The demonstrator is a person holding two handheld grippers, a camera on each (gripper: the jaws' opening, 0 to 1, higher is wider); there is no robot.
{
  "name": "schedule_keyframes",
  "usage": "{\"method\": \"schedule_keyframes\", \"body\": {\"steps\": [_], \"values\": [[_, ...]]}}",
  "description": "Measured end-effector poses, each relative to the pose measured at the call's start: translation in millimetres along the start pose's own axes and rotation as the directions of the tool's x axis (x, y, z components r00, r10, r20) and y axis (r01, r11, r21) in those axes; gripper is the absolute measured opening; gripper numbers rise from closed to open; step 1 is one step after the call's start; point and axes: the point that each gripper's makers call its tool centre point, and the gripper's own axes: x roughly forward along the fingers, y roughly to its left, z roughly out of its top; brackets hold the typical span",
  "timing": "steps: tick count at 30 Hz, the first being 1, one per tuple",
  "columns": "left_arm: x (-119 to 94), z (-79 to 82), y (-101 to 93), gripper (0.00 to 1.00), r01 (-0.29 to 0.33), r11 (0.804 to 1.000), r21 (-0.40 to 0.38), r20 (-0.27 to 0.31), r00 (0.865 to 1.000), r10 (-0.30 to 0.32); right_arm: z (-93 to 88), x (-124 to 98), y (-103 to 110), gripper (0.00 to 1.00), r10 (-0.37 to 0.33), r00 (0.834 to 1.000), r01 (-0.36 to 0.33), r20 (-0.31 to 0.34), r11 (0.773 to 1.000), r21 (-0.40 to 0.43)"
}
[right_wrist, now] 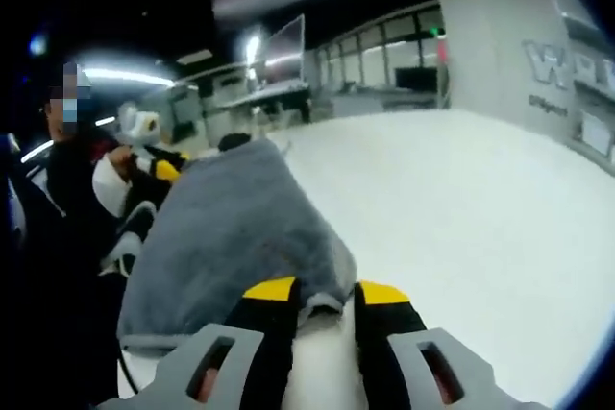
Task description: Open the folded towel by lifting each exposed corner and separating the folded layers until the towel lies flat within the target outline without major curled edges
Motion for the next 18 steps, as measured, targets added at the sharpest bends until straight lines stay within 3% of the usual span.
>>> {"method": "schedule_keyframes", "body": {"steps": [4, 11, 18], "values": [[4.4, -3.0, 1.9, 0.39, -0.012, 1.000, 0.000, -0.010, 1.000, 0.012, -0.8, 0.7, 3.0, 0.22, -0.030, 0.999, 0.030, -0.016, 0.999, -0.036], [7.1, -3.7, 5.9, 0.36, -0.025, 0.999, -0.028, -0.007, 1.000, 0.025, -2.8, 1.7, 3.0, 0.16, -0.022, 0.999, 0.023, -0.030, 0.999, 0.028], [12.5, -4.6, 4.8, 0.29, -0.026, 0.999, -0.045, 0.002, 1.000, 0.026, -0.9, 1.4, 5.4, 0.08, -0.015, 0.999, 0.016, -0.028, 0.999, 0.041]]}}
